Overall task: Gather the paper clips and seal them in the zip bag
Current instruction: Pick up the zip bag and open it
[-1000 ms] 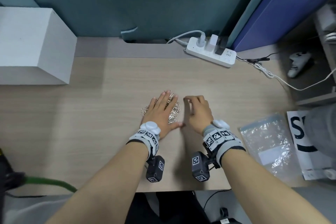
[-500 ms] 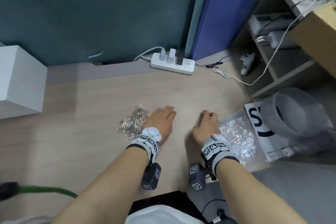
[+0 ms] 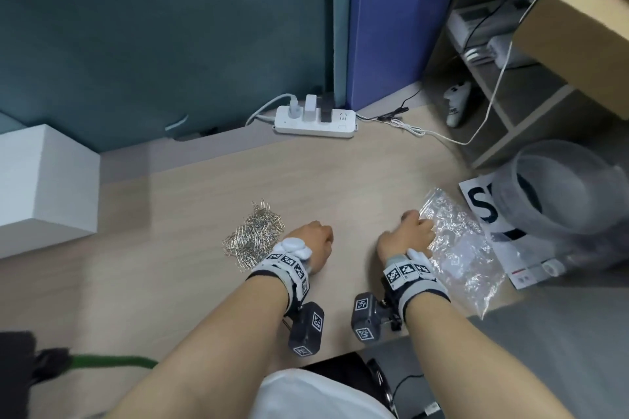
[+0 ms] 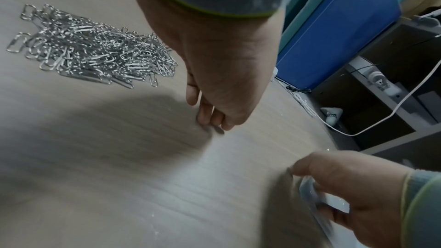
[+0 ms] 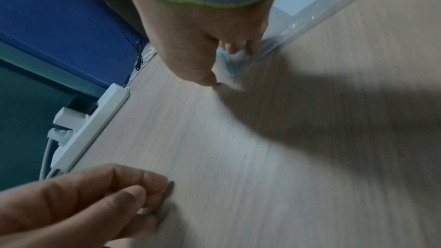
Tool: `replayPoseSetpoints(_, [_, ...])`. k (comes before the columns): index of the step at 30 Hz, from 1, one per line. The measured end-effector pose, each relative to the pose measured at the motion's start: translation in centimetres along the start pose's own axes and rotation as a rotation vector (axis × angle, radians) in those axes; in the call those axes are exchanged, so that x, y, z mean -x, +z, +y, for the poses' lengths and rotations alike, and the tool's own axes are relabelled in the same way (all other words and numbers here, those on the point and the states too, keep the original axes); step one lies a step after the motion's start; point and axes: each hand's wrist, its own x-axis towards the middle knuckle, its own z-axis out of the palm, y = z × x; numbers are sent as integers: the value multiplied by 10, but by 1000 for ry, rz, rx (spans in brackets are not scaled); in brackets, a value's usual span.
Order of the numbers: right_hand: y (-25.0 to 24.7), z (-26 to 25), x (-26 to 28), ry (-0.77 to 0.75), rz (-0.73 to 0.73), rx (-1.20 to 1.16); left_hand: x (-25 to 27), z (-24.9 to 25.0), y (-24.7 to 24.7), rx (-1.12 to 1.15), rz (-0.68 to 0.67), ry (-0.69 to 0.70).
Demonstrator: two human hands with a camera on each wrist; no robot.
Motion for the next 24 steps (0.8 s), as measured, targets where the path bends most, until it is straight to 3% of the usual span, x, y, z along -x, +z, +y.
replayPoseSetpoints(6, [20, -21, 16, -322, -244, -151, 11, -10, 2, 111, 25, -120])
replayPoseSetpoints(11, [39, -31, 41, -315, -413, -384, 17, -11, 4, 360, 61, -225])
replayPoseSetpoints(14, [41, -35, 51, -345, -536, -411, 20, -7, 0, 469, 66, -264])
replayPoseSetpoints(17, [35, -40, 56, -350, -638, -438, 24, -11, -3, 594, 174, -348])
replayPoseSetpoints(21, [30, -43, 55, -362, -780, -469, 37, -20, -12, 596, 111, -308])
replayPoseSetpoints(24, [29, -47, 55, -381, -788, -463, 43, -26, -16, 653, 147, -295])
